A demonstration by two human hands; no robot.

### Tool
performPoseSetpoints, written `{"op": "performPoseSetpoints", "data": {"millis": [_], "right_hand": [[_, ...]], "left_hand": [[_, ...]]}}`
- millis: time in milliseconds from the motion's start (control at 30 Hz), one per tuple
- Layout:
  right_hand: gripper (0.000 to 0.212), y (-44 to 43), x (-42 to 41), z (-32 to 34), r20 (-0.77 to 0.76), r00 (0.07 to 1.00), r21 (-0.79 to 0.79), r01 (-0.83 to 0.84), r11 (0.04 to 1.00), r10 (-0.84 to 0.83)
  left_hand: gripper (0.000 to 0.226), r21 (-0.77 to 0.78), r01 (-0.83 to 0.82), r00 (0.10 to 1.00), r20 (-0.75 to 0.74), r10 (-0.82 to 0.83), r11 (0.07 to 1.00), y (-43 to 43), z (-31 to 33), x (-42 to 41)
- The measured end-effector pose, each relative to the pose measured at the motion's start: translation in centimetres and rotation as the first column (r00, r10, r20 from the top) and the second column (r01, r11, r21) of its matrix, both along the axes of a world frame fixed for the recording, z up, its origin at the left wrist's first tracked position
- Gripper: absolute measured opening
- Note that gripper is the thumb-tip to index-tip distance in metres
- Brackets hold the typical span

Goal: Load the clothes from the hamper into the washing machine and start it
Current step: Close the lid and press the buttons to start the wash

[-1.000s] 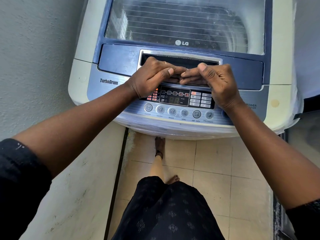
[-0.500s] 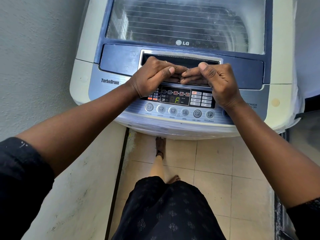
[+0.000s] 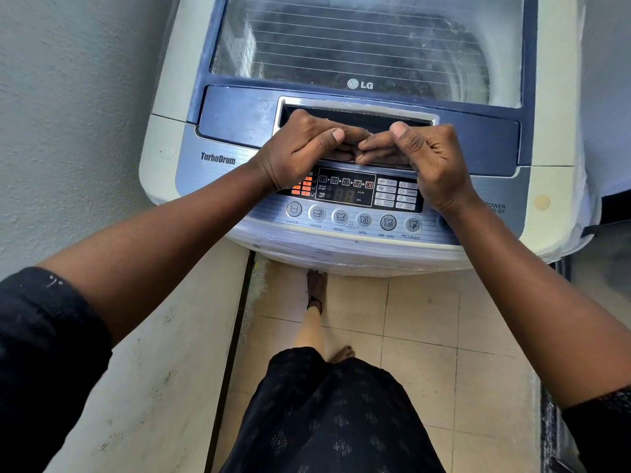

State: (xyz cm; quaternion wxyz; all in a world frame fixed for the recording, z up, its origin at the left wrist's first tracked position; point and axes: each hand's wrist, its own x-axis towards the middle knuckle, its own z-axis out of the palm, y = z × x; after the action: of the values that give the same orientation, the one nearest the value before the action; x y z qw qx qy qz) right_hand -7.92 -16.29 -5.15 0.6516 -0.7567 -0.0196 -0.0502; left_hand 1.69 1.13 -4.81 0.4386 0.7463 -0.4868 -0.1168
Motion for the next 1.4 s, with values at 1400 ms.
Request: {"op": "performPoseSetpoints", "data": {"millis": [1400], "right_hand": [[0.032, 0.06, -0.06, -0.03, -0.012, 1.0, 0.002, 0.014, 1.0, -0.014]], "left_hand": [[0.047, -0.011, -0.02, 0.999, 0.045, 0.02, 1.0, -0.06, -0.06, -0.15]]}}
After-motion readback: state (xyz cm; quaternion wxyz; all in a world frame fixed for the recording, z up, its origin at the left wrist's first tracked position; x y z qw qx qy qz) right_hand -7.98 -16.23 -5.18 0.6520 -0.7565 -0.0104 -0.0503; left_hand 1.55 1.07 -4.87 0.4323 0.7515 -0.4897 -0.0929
